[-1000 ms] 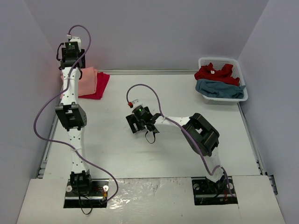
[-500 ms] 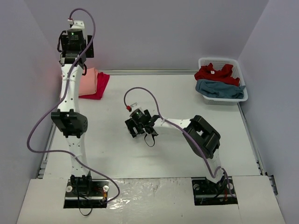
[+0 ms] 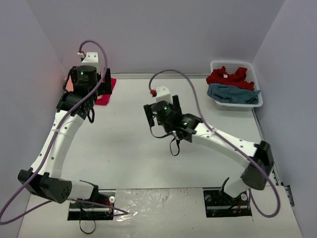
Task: Fold and stack the t-shirts
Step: Put the neatly folded tshirt into the corner of the board with the left arm
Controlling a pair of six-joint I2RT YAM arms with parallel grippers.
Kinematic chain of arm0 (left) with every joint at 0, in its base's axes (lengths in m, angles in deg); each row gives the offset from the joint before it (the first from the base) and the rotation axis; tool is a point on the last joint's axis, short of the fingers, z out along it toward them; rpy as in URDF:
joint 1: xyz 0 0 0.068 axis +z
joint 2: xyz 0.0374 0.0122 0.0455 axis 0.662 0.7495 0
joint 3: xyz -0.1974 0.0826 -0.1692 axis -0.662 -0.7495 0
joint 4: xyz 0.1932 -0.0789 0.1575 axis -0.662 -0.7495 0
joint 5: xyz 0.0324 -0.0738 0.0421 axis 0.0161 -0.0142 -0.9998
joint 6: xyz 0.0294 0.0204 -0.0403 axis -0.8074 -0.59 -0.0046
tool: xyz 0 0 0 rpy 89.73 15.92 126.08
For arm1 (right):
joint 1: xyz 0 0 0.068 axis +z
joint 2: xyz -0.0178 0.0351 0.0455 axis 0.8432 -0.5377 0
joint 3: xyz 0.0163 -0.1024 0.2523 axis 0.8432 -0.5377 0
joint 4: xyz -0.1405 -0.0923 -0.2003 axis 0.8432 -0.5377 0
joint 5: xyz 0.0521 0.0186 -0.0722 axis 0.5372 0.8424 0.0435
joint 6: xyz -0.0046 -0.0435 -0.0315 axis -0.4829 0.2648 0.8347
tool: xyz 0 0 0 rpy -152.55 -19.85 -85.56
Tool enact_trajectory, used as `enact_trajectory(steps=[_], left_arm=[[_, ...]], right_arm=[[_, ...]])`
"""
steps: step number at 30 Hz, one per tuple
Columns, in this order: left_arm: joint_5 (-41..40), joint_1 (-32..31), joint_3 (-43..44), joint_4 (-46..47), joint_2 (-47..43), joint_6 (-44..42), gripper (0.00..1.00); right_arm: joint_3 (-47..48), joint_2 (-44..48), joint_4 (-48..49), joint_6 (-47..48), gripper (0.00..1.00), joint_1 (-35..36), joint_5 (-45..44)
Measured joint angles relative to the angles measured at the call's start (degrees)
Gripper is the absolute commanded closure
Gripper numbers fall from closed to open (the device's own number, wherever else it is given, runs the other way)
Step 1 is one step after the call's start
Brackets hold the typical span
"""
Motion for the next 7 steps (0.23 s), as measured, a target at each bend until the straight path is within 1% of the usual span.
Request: enact_trajectory(steps=[2,4,6,7], left_arm=[[0.1,-0.1,-6.2,-0.4,-3.8,1.5,0.09],[0.8,-0.8,-11.1,0.1,-7.3,2.8,0.06],[1.4,-1.4,-14.4,-0.2,-10.4,3.7,0.03],[1.6,-1.7,-15.1,-0.3,-11.5,4.1,0.04]], right_arm=[[-0.9,6.8,0.2,-0.7,0.07,0.0,-2.2],[-3.3,13.2,0.8,-1.3,0.08,0.0,-4.5],[-6.7,18.5,1.2,-1.4,0.07,-0.1,-6.7],[-8.7,20.7,1.2,-1.4,0.05,-0.3,-7.4]])
